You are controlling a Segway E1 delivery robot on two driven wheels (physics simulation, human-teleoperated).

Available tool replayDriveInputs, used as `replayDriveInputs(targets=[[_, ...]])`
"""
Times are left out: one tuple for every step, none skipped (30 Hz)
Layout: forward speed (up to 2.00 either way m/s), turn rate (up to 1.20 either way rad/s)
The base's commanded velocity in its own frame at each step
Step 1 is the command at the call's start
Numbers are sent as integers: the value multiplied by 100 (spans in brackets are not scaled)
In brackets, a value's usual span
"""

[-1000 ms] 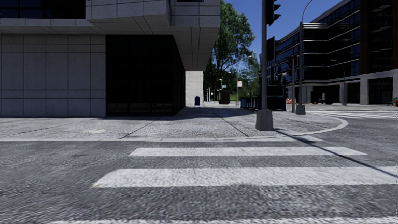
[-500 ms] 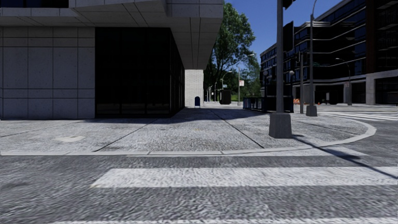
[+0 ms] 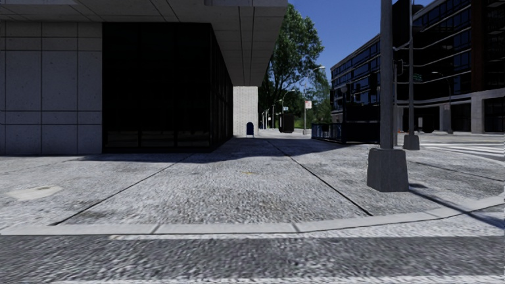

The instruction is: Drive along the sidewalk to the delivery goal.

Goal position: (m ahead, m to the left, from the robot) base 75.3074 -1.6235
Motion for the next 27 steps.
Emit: replayDriveInputs(targets=[[200,0],[200,0],[200,0],[200,0],[200,0],[200,0],[200,0],[200,0],[200,0],[200,0],[200,0],[200,0],[200,0],[200,0],[200,0],[200,0],[200,0],[200,0],[200,0],[200,0],[200,0],[200,0],[200,0],[200,0],[200,0],[200,0],[200,0]])
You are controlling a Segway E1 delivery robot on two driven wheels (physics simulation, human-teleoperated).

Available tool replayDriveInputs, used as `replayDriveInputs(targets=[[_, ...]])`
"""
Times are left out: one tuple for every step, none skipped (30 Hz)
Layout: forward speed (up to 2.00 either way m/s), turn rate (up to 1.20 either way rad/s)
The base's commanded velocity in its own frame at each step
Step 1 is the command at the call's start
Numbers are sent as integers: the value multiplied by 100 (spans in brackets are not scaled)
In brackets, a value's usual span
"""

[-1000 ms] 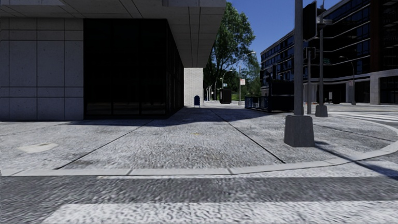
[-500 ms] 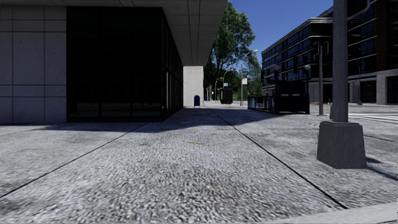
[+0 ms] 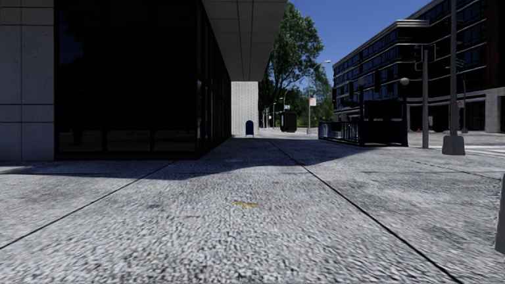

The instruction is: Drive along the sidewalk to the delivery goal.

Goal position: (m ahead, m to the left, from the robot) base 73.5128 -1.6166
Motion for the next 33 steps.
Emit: replayDriveInputs(targets=[[200,0],[200,0],[200,0],[200,0],[200,0],[200,0],[200,0],[200,0],[200,0],[200,0],[200,0],[200,0],[200,0],[200,0],[200,0],[200,0],[200,0],[200,0],[200,0],[200,0],[200,0],[200,0],[200,0],[200,0],[200,0],[200,0],[200,0],[200,0],[200,0],[200,0],[200,0],[200,0],[200,0]])
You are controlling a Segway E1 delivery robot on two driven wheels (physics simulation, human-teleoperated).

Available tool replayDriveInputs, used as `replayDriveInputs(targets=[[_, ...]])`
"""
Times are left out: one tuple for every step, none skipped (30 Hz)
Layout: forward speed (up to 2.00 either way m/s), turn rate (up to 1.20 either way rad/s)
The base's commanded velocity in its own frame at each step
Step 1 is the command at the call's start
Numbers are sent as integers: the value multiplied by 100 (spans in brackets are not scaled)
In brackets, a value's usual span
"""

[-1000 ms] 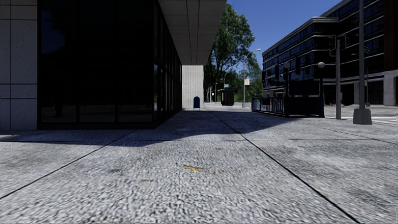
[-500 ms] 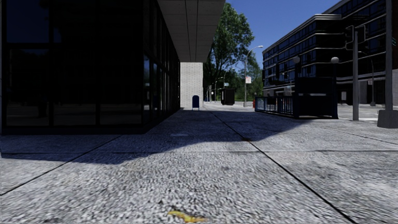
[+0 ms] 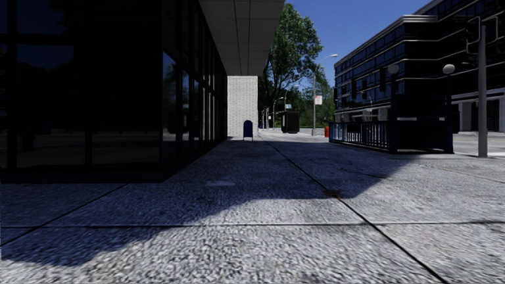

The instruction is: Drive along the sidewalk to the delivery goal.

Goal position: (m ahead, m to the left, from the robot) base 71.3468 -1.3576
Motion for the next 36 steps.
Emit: replayDriveInputs(targets=[[200,0],[200,0],[200,-3],[200,-29],[200,-58],[200,-58],[200,-78],[200,-87],[200,-84],[200,-31],[200,-31],[200,-1],[200,-1],[200,-1],[200,-1],[200,0],[200,0],[200,0],[200,0],[200,0],[200,0],[200,0],[200,0],[200,0],[200,0],[200,0],[200,0],[200,0],[200,0],[200,0],[200,0],[200,0],[200,0],[200,-120],[200,-120],[200,-120]])
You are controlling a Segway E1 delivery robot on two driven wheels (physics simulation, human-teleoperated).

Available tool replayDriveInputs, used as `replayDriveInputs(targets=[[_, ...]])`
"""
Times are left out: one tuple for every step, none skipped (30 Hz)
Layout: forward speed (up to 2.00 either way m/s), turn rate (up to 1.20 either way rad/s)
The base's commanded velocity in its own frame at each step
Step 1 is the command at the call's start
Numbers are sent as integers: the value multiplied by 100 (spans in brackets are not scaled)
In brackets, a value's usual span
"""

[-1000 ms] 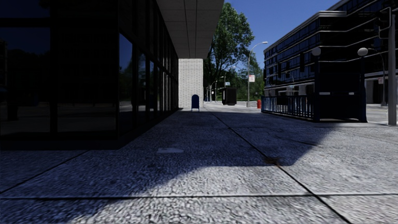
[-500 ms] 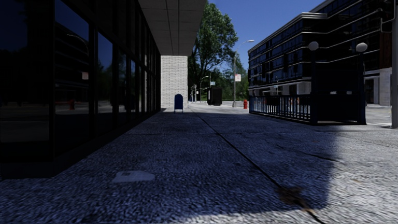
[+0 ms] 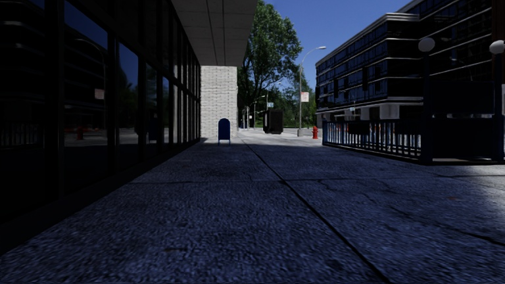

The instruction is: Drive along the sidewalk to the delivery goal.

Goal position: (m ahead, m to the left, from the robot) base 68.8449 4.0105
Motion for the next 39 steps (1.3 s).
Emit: replayDriveInputs(targets=[[200,-120],[200,-84],[200,-8],[200,-2],[200,-1],[200,0],[200,0],[200,0],[200,0],[200,0],[200,0],[200,0],[200,0],[200,0],[200,0],[200,0],[200,0],[200,0],[200,0],[200,0],[200,0],[200,0],[200,0],[200,0],[200,0],[200,0],[200,0],[200,0],[200,0],[200,0],[200,0],[200,0],[200,0],[200,0],[200,0],[200,0],[200,0],[200,0],[200,0]])
